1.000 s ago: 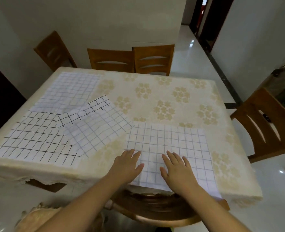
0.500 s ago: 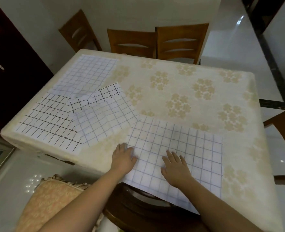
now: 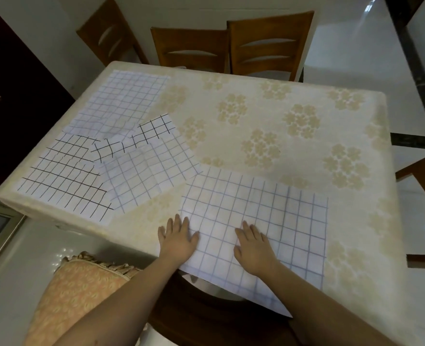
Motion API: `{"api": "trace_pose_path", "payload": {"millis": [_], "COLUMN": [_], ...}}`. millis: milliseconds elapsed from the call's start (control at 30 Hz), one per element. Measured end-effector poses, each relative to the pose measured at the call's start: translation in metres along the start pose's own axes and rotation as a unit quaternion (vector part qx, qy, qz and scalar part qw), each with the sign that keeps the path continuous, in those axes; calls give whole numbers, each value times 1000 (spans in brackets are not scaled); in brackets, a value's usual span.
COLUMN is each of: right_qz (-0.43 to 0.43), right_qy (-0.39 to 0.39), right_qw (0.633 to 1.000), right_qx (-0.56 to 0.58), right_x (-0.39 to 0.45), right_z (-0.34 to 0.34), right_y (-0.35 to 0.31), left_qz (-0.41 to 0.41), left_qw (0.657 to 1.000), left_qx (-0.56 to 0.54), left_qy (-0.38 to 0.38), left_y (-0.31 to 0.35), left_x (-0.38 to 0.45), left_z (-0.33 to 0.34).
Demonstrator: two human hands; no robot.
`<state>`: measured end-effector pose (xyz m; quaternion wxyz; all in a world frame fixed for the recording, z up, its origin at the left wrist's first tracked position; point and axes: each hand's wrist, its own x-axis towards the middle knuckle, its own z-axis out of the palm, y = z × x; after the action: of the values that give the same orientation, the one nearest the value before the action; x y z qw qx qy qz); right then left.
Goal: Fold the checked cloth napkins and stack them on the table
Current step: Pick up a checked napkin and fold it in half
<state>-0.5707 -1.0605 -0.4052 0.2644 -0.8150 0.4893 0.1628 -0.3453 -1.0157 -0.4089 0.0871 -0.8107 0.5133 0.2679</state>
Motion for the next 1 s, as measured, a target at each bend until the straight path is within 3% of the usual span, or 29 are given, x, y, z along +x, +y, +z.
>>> {"api": "trace_pose_path", "payload": {"millis": [300,533,633,700,800,1000], "right_qz": [-18,-18,34,73,80,136], "right_qy": [-14,-11,61,132,157,180], "right_qw": [999,995,962,905,850,855], "right_qx": [36,99,263,397,496,466], "right_x": [0,2,-2,-11,-29,-46], "right_z": [-1,-5,-23,-39,-68,-95], "right_y": [10,13,10,7,-2,-3], "left_qz": [43,190,234,261,308,368], "left_qw": [994,971,963,959,946,927], "left_qx": [-74,-106,-83,-57,-25,-2], "left_qy": [62,95,102,98,99,73], "left_y": [27,51,64,74,88,106], "left_x": [-17,-45,-61,-72,-88,-108], "left_z": [-32,-74,-79,-79,-77,-74]}}
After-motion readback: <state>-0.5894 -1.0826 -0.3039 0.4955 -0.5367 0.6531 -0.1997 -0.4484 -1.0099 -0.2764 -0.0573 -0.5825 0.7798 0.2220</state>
